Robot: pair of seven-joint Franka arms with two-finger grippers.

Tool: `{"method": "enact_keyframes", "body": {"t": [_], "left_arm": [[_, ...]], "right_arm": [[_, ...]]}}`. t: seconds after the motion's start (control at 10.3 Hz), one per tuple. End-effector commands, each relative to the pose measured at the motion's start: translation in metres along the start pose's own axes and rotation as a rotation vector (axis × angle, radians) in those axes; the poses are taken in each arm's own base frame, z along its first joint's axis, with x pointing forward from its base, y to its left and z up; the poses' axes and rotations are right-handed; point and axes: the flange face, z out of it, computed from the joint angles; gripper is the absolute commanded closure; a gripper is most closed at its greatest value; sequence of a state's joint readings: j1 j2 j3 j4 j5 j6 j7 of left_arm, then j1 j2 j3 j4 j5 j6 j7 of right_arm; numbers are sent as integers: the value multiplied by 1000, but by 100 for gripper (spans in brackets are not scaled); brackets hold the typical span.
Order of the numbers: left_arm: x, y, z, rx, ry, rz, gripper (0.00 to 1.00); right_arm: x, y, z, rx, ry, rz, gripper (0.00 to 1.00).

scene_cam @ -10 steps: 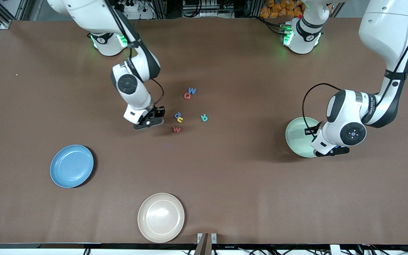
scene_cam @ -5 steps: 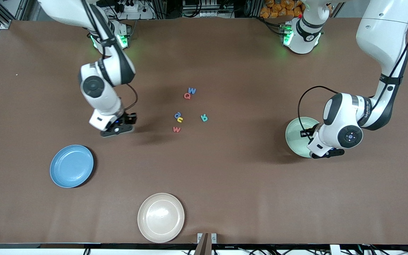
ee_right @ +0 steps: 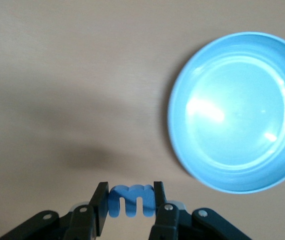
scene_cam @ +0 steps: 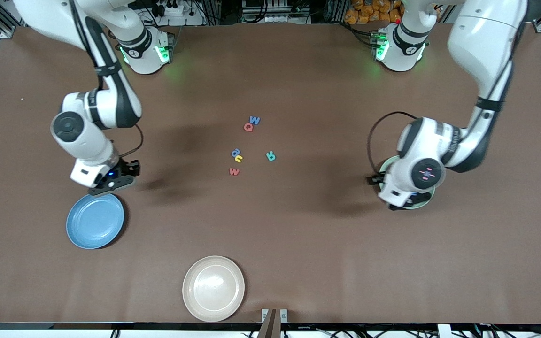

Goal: Sort upper and lower case letters into plates
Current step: 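Release the H on the green plate while the right gripper carries m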

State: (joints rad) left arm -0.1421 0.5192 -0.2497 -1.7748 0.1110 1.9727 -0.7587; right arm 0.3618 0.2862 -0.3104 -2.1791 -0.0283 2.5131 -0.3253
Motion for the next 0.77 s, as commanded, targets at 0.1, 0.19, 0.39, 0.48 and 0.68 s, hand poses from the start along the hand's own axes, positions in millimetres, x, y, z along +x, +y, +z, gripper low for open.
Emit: {"method": "enact_keyframes", "body": {"t": [0.1,0.19,0.39,0.48,0.68], "left_arm": [[-62,80,-31,-34,40,-106,0],[-77,97,-32,-45,33,-132,0],[-107,128,-26,-68,14,-159,0],[-131,151,-22,-89,34,-149,0],[-158,182,-4,-123,53,-125,0]], "right_arm": [[14,80,21,-51,-1,-115,91],[16,90,22,-65,12,-130,89],[23,97,15,-74,34,-109,74],[24,107,11,-81,44,-93,35],[19,116,10,-27,71,1,0]]}}
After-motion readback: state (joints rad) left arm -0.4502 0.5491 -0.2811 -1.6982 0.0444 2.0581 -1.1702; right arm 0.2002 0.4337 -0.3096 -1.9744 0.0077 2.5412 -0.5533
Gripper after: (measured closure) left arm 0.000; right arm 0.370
